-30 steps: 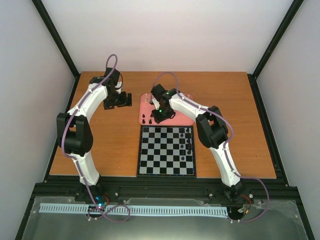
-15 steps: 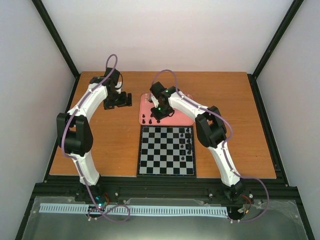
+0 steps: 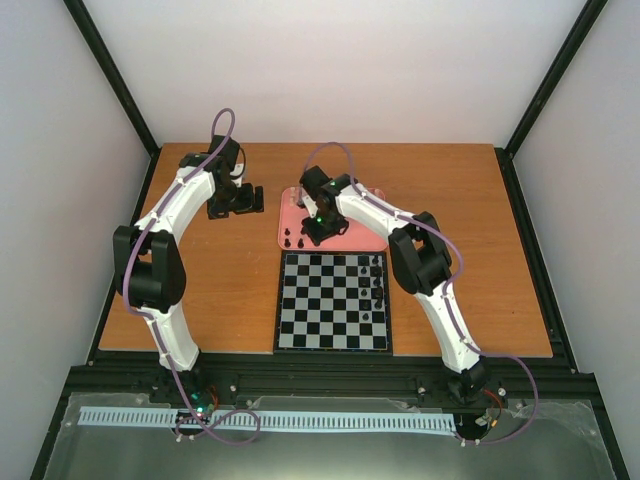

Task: Set up the chess pieces on the board
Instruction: Pick up the chess piece from the storage box, then place the chess piece on the chessboard.

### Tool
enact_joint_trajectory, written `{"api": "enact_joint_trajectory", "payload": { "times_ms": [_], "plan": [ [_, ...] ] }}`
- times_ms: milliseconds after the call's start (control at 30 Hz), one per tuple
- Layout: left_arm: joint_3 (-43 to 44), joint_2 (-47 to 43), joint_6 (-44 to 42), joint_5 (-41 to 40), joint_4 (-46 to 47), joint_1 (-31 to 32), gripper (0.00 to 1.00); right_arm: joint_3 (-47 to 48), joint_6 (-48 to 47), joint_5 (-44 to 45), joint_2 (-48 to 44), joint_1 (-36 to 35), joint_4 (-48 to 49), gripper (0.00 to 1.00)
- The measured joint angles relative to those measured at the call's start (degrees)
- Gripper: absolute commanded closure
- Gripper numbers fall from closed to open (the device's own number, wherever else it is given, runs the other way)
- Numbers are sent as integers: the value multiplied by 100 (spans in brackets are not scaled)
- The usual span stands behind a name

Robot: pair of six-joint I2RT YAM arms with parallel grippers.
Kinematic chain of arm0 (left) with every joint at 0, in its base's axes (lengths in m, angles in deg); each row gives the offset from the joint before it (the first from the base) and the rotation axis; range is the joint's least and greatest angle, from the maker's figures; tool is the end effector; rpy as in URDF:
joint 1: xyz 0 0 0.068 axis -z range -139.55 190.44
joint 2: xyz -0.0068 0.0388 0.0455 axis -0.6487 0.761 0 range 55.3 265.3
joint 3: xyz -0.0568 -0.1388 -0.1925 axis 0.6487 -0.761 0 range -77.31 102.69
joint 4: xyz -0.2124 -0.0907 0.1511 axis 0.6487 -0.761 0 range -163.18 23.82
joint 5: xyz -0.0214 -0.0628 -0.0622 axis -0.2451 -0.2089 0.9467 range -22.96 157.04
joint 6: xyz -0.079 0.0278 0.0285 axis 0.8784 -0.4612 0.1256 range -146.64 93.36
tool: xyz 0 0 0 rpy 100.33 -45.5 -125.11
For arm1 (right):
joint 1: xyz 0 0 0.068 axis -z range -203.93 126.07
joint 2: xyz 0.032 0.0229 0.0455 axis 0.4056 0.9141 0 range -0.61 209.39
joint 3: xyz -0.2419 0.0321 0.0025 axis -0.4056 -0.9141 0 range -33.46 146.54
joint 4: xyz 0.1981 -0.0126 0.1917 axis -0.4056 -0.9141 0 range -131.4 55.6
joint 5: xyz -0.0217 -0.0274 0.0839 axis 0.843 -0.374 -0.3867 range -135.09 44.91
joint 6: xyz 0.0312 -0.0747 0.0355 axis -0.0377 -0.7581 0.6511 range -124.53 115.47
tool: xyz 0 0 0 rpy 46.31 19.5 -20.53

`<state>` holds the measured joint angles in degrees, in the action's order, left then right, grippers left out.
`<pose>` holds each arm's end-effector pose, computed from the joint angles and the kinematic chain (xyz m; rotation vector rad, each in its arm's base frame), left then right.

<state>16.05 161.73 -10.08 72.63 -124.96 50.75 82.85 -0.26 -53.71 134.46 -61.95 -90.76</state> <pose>0.3931 -0.0792 0.1929 -0.1331 2.8433 -0.2407 0.3791 0.3116 0.1054 -0.8792 2.7992 0.3446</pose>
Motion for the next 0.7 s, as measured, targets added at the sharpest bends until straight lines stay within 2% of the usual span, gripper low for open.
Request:
{"api": "enact_joint_trajectory", "payload": {
  "times_ms": [200,500,600,700],
  "plan": [
    [0,0,0,0,-2,0,0,33,-13,0,57,0,-74,97],
    [0,0,0,2,-2,0,0,31,-17,247,-98,0,-149,97],
    [0,0,0,4,-2,0,0,-323,33,352,-688,0,-227,97],
    [2,0,0,4,-2,0,0,-1115,168,439,-1825,-15,-302,97]
  ]
}}
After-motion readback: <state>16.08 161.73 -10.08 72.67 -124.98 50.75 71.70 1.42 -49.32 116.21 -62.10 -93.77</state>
